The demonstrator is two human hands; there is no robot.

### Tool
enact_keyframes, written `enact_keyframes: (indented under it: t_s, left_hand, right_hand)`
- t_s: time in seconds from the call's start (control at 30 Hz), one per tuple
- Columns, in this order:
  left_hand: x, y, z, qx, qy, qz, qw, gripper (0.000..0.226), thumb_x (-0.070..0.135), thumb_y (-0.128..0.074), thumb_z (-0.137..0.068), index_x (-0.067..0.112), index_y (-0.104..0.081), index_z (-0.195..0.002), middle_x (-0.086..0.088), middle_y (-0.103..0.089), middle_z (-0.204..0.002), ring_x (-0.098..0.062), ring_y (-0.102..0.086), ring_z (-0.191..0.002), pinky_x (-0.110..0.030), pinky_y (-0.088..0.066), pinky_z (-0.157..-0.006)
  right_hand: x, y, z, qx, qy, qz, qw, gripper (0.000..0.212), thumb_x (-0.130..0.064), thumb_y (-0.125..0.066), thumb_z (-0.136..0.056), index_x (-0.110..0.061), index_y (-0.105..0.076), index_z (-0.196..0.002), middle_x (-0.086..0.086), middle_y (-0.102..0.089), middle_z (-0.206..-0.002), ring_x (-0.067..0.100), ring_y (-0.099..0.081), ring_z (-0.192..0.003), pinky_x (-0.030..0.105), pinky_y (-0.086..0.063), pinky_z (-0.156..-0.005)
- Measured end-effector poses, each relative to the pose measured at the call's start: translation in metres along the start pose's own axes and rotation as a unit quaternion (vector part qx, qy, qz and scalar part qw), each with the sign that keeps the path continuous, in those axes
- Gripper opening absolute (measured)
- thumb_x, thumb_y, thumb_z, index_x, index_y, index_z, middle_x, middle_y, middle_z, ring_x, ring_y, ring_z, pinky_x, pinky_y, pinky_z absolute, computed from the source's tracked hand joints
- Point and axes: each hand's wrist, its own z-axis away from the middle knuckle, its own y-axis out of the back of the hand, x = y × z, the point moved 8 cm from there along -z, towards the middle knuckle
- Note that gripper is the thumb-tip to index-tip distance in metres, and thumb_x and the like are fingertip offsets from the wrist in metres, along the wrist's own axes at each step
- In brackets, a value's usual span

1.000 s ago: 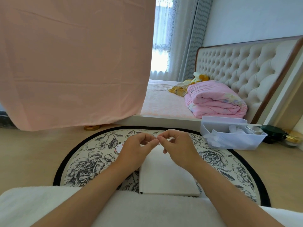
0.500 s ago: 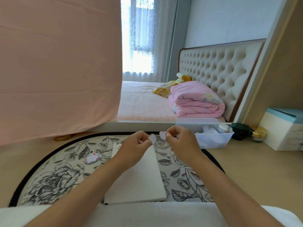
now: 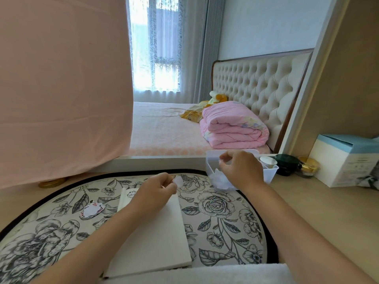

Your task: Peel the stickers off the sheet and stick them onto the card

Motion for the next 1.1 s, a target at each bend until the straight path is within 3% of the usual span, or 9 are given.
enact_keyframes:
  t_s: [0.13, 0.27, 0.33, 0.47, 0.6, 0.7, 0.87, 1.0, 1.1]
  left_hand:
    - [-0.005, 0.012, 0.003, 0.009, 0.007, 0.018, 1.0, 0.016, 0.02, -0.059, -0.09, 0.018, -0.063, -0.075, 0.002, -0.071, -0.078, -0.019, -0.059, -0.066, -0.031, -0.044, -0.065]
    - [-0.009, 0.03, 0.011, 0.02, 0.019, 0.032, 0.999, 0.018, 0.018, -0.057, -0.092, 0.014, -0.064, -0.075, 0.004, -0.069, -0.071, -0.01, -0.059, -0.06, -0.027, -0.042, -0.061]
    - [-0.014, 0.04, 0.015, 0.025, 0.03, 0.044, 0.998, 0.021, 0.016, -0.056, -0.091, 0.014, -0.062, -0.071, 0.004, -0.068, -0.068, -0.009, -0.058, -0.057, -0.027, -0.041, -0.06]
    - [-0.027, 0.054, 0.021, 0.011, 0.06, 0.087, 0.994, 0.026, 0.013, -0.054, -0.091, 0.015, -0.061, -0.066, 0.002, -0.065, -0.064, -0.014, -0.058, -0.056, -0.028, -0.039, -0.058]
    - [-0.026, 0.06, 0.026, -0.022, 0.073, 0.144, 0.987, 0.024, 0.014, -0.052, -0.094, 0.011, -0.064, -0.073, 0.0, -0.063, -0.066, -0.016, -0.057, -0.057, -0.026, -0.04, -0.053]
    - [-0.033, 0.059, 0.026, -0.047, 0.1, 0.229, 0.967, 0.023, 0.016, -0.049, -0.097, 0.006, -0.066, -0.084, -0.005, -0.064, -0.071, -0.02, -0.057, -0.058, -0.029, -0.042, -0.055]
    - [-0.041, 0.06, 0.025, -0.055, 0.122, 0.334, 0.933, 0.028, 0.029, -0.043, -0.103, 0.009, -0.059, -0.091, -0.014, -0.067, -0.082, -0.026, -0.061, -0.065, -0.032, -0.044, -0.059]
    - [-0.042, 0.067, 0.026, -0.027, 0.041, 0.203, 0.978, 0.017, 0.017, -0.055, -0.1, 0.006, -0.067, -0.094, -0.003, -0.071, -0.077, -0.015, -0.064, -0.066, -0.025, -0.047, -0.057]
    - [-0.045, 0.068, 0.025, -0.007, 0.026, 0.178, 0.984, 0.015, 0.014, -0.057, -0.098, 0.003, -0.067, -0.093, 0.001, -0.07, -0.071, -0.014, -0.064, -0.064, -0.025, -0.047, -0.057]
  right_hand:
    - [-0.04, -0.007, 0.014, -0.014, 0.069, -0.054, 0.996, 0.016, -0.032, -0.068, -0.091, -0.029, -0.074, -0.106, -0.014, -0.072, -0.103, 0.008, -0.065, -0.091, 0.023, -0.045, -0.074]
    - [-0.098, -0.03, 0.041, -0.104, 0.158, -0.14, 0.972, 0.019, -0.029, -0.077, -0.082, -0.035, -0.07, -0.099, -0.019, -0.063, -0.105, -0.009, -0.055, -0.076, 0.009, -0.039, -0.073]
    - [-0.123, -0.042, 0.054, -0.119, 0.205, -0.121, 0.964, 0.021, -0.031, -0.08, -0.079, -0.037, -0.069, -0.096, -0.021, -0.062, -0.103, -0.012, -0.052, -0.073, 0.014, -0.042, -0.074]
    - [-0.151, -0.055, 0.066, -0.08, 0.252, -0.084, 0.961, 0.016, -0.04, -0.079, -0.081, -0.036, -0.07, -0.094, -0.02, -0.063, -0.1, -0.006, -0.053, -0.069, 0.011, -0.038, -0.066]
    - [-0.164, -0.058, 0.072, -0.015, 0.281, -0.086, 0.956, 0.007, -0.041, -0.075, -0.085, -0.035, -0.072, -0.086, -0.017, -0.065, -0.09, -0.002, -0.053, -0.063, 0.014, -0.042, -0.061]
    - [-0.161, -0.062, 0.07, -0.023, 0.235, -0.166, 0.957, 0.007, -0.038, -0.077, -0.084, -0.034, -0.072, -0.082, -0.02, -0.065, -0.087, -0.007, -0.053, -0.062, 0.011, -0.037, -0.059]
    - [-0.148, -0.084, 0.063, -0.156, 0.051, -0.362, 0.918, 0.011, -0.025, -0.079, -0.085, -0.028, -0.073, -0.076, -0.014, -0.068, -0.07, 0.007, -0.055, -0.051, 0.022, -0.045, -0.055]
    - [-0.139, -0.1, 0.07, -0.243, -0.031, -0.436, 0.866, 0.009, -0.019, -0.074, -0.089, -0.01, -0.074, -0.086, -0.002, -0.066, -0.068, 0.015, -0.059, -0.054, 0.023, -0.039, -0.048]
    - [-0.136, -0.106, 0.072, -0.255, -0.055, -0.446, 0.856, 0.012, -0.019, -0.071, -0.091, -0.008, -0.074, -0.091, -0.001, -0.068, -0.074, 0.016, -0.06, -0.057, 0.026, -0.039, -0.047]
